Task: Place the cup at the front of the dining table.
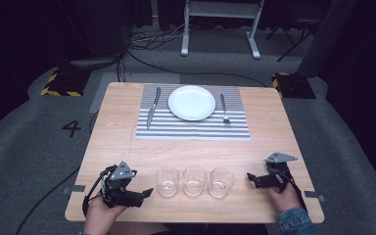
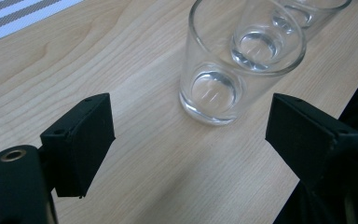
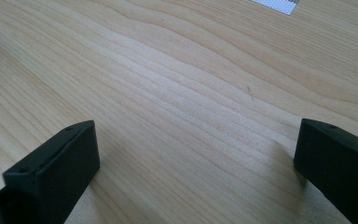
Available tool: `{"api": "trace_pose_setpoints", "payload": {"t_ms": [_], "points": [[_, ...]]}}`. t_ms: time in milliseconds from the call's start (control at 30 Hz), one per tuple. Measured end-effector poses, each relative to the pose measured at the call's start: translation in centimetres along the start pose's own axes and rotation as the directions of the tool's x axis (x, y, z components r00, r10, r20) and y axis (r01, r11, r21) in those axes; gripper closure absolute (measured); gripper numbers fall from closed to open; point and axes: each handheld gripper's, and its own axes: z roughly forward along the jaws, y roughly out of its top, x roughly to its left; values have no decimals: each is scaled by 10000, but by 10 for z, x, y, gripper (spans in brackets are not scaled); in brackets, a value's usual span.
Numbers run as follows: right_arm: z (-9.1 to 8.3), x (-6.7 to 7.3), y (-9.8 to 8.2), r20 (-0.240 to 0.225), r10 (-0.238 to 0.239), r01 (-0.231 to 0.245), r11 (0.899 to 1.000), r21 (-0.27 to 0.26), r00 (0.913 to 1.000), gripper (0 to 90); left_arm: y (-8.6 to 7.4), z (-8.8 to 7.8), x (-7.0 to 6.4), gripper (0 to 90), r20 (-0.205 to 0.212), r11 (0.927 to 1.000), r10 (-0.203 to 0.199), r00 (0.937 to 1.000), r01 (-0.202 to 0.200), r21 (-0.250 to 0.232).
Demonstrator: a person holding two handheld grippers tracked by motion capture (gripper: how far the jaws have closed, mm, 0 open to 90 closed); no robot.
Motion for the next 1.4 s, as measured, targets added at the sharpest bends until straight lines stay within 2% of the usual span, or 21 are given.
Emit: {"api": "trace_pose_setpoints", "payload": {"t_ms": [133,233,500,533,700,733,767,800,833,900,1033,1067,1167,1267,1333,1400], "points": [[0,0,0,-1,-2,2,10000,-2,10000,3,2,-1,-3,155,119,9998,34,9999,-32,-172],[0,0,0,1,-9,9,10000,-2,10000,3,3,0,-5,154,183,9985,85,9998,-75,-545],[0,0,0,17,-28,28,10000,-2,10000,3,5,13,-12,81,800,9906,180,9966,-69,-1369],[0,0,0,14,-14,14,10000,6,10000,3,6,15,-13,77,797,9897,329,9963,-214,-1418],[0,0,0,17,-21,21,10000,7,10000,3,9,29,-20,57,725,9769,387,9966,-225,-2126],[0,0,0,17,-14,14,10000,8,10000,3,9,33,-22,57,514,9754,383,9979,-261,-2187],[0,0,0,20,-13,13,10000,7,10000,3,10,37,-24,49,131,9743,493,9987,-452,-2209],[0,0,0,31,-29,29,10000,9,10000,3,10,42,-27,24,-100,9754,409,9991,-421,-2164],[0,0,0,25,-25,25,10000,10,10000,3,11,45,-27,1,-123,9758,388,9992,-406,-2147],[0,0,0,34,-6,6,10000,6,10000,3,11,50,-28,0,-147,9721,269,9995,-296,-2326],[0,1,0,69,-1,1,10000,-1,10000,3,11,60,-28,2,237,9666,44,9997,19,-2564],[0,1,0,73,-11,11,10000,1,10000,4,10,62,-28,2,282,9679,-32,9996,102,-2512],[0,1,0,80,-8,8,10000,-17,10000,4,10,68,-29,19,167,9664,-245,9996,280,-2555],[0,1,0,95,-3,3,10000,-24,10000,7,9,76,-29,84,246,9633,-314,9992,368,-2660],[0,1,0,107,-7,7,10000,-6,9999,7,9,80,-30,123,253,9677,-254,9994,309,-2502],[0,2,0,108,-6,6,10000,-6,9999,7,8,83,-30,134,358,9687,-239,9991,320,-2461]]}}
